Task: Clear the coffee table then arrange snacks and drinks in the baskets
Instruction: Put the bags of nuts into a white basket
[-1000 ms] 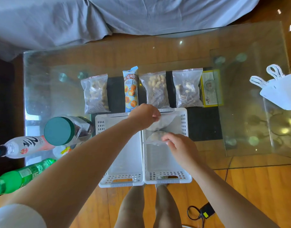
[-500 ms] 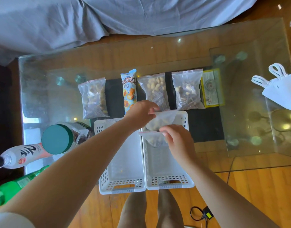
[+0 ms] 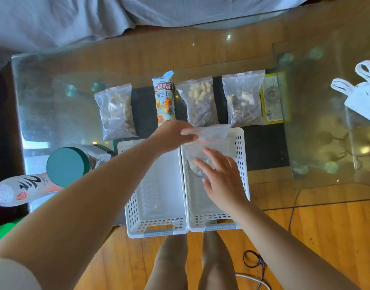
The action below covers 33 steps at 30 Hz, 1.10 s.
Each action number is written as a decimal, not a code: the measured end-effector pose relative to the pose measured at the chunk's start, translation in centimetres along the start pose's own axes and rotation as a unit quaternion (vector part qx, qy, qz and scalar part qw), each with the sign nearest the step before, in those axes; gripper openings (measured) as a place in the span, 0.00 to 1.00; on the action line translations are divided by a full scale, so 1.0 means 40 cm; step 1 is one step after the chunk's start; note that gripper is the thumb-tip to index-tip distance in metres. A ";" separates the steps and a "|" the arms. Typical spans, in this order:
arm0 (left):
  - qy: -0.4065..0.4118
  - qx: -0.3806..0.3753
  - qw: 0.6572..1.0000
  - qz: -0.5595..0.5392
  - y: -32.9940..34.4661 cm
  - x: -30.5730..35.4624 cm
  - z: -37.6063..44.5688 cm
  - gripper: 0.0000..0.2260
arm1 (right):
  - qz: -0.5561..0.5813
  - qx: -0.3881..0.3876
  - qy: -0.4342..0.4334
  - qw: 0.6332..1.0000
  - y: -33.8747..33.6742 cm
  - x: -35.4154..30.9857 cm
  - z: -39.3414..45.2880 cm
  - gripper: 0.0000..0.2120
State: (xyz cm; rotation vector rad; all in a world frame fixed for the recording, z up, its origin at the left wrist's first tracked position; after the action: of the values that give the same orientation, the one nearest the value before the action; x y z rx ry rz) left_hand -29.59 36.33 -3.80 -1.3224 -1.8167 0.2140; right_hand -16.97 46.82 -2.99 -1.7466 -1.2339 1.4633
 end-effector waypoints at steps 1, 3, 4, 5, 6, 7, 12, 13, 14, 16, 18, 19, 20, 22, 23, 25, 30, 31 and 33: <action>0.002 -0.009 1.000 -0.004 0.000 -0.002 0.002 0.14 | -0.001 -0.008 0.005 1.000 0.006 0.003 0.006 0.24; -0.006 -0.033 0.999 -0.013 0.000 -0.004 0.010 0.16 | -0.001 -0.005 0.001 1.000 0.003 0.009 0.018 0.20; -0.016 -0.043 0.999 -0.021 -0.003 -0.006 0.017 0.18 | 0.006 0.010 -0.006 1.000 -0.007 0.014 0.027 0.17; -0.027 -0.048 0.998 -0.034 -0.009 -0.006 0.028 0.20 | 0.016 0.035 -0.014 0.999 -0.027 0.022 0.039 0.15; -0.037 -0.046 0.997 -0.049 -0.018 -0.006 0.041 0.21 | 0.026 0.068 -0.022 0.997 -0.054 0.033 0.055 0.12; -0.041 -0.036 0.997 -0.061 -0.031 -0.005 0.056 0.20 | 0.035 0.106 -0.027 0.993 -0.086 0.047 0.074 0.11; -0.022 0.041 0.999 -0.025 -0.114 0.012 0.159 0.15 | 0.033 0.203 0.026 0.978 -0.208 0.168 0.227 0.09; -0.013 0.050 0.999 -0.006 -0.125 0.020 0.184 0.16 | 0.023 0.202 0.041 0.978 -0.215 0.195 0.264 0.10; -0.007 0.057 0.998 0.014 -0.134 0.029 0.208 0.17 | 0.011 0.189 0.056 0.980 -0.216 0.221 0.300 0.11; -0.003 0.067 0.997 0.039 -0.142 0.040 0.256 0.19 | -0.012 0.147 0.084 0.985 -0.204 0.272 0.369 0.15; -0.009 0.065 0.996 0.057 -0.141 0.043 0.292 0.19 | -0.038 0.099 0.109 0.988 -0.188 0.315 0.424 0.20; -0.011 0.059 0.996 0.067 -0.137 0.043 0.309 0.19 | -0.060 0.076 0.115 0.989 -0.179 0.332 0.447 0.23; -0.012 0.050 0.996 0.078 -0.130 0.043 0.322 0.20 | -0.082 0.055 0.118 0.988 -0.170 0.346 0.465 0.25; -0.013 0.030 0.995 0.098 -0.115 0.042 0.338 0.20 | -0.104 0.023 0.130 0.986 -0.153 0.367 0.488 0.29; -0.016 0.021 0.994 0.106 -0.107 0.041 0.342 0.20 | -0.104 0.011 0.142 0.984 -0.145 0.377 0.493 0.31; -0.021 0.004 0.992 0.123 -0.095 0.040 0.345 0.20 | -0.102 -0.011 0.165 0.981 -0.133 0.389 0.492 0.31; -0.031 0.002 0.991 0.131 -0.101 0.042 0.338 0.19 | -0.122 -0.010 0.174 0.977 -0.132 0.408 0.478 0.27; -0.031 0.007 0.991 0.127 -0.104 0.043 0.337 0.19 | -0.127 -0.010 0.177 0.976 -0.132 0.413 0.475 0.27; -0.029 0.015 0.992 0.123 -0.105 0.047 0.331 0.18 | -0.125 -0.006 0.180 0.976 -0.130 0.421 0.470 0.25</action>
State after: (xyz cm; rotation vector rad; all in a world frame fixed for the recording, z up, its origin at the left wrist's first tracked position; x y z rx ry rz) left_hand -42.09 40.49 -8.55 -1.5316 -1.6888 0.4134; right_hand -36.65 61.30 -11.15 -1.6973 -1.2138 0.9475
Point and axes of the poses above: each hand's wrist, its own z-axis towards the middle knuckle, its own y-axis out of the palm, x = y × z, the point moved 6 cm from there along z, towards the middle knuckle, and after that the axes turned 4 degrees about x, right-handed, at the moved point
